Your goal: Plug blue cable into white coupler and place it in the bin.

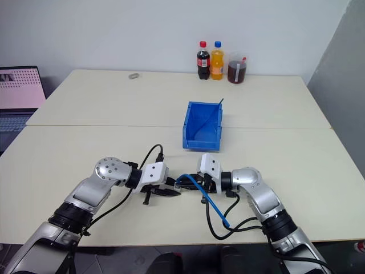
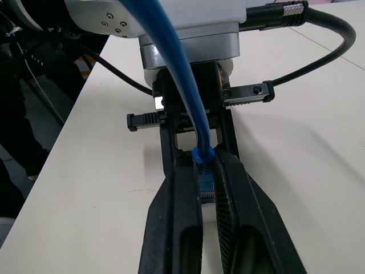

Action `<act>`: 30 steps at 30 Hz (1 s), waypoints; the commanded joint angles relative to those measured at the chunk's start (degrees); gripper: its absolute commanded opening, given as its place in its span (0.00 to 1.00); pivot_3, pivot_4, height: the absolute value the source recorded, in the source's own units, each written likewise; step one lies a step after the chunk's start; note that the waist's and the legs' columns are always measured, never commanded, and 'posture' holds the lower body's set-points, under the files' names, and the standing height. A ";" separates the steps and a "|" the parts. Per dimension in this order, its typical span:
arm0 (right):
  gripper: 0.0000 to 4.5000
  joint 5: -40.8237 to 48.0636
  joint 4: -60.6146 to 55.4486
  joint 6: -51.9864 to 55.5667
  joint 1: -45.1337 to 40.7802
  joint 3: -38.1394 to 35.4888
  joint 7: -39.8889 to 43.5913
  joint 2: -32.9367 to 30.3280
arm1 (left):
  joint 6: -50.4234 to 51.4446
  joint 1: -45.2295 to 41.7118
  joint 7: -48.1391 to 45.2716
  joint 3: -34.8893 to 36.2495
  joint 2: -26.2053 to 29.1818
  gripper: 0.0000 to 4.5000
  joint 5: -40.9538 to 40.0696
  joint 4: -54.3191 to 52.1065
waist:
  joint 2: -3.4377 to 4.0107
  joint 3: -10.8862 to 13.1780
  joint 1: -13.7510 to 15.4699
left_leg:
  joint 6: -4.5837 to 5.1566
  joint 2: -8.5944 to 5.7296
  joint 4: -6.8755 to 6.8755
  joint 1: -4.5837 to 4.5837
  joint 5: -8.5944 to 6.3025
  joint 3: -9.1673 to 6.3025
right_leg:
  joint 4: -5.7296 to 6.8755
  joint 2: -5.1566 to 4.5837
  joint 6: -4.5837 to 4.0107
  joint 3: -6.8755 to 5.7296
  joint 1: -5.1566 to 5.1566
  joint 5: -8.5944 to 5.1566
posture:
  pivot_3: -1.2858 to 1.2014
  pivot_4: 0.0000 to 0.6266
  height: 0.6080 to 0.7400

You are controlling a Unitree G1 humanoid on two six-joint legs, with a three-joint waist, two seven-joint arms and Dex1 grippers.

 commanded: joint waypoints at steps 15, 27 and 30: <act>0.01 -6.95 1.04 6.11 0.17 8.42 2.16 -0.45 | 0.15 1.38 -0.48 0.32 -1.17 0.18 0.60 0.10 | 0.44 -0.54 -0.05 | 0.00 -0.03 0.00 0.03 0.00 0.02 | -0.02 0.01 0.01 0.02 0.02 -0.01 | 0.52 0.24 1.00; 0.01 -5.86 -3.04 17.19 -1.65 8.71 1.11 0.70 | 0.87 2.59 0.05 0.59 -1.20 0.18 0.90 -1.30 | 0.49 -1.31 -0.08 | 0.02 -0.02 -0.03 0.14 -0.01 0.01 | 0.00 0.15 -0.12 0.02 0.06 -0.08 | 0.52 0.24 1.00; 0.01 -5.17 -3.71 16.60 -1.73 5.79 -0.45 0.99 | 1.61 3.46 0.78 1.19 -0.65 0.18 1.13 -1.48 | 0.49 -1.32 -0.08 | 0.02 0.00 -0.03 0.14 -0.01 -0.01 | 0.00 0.15 -0.15 0.00 0.07 -0.11 | 0.52 0.24 1.00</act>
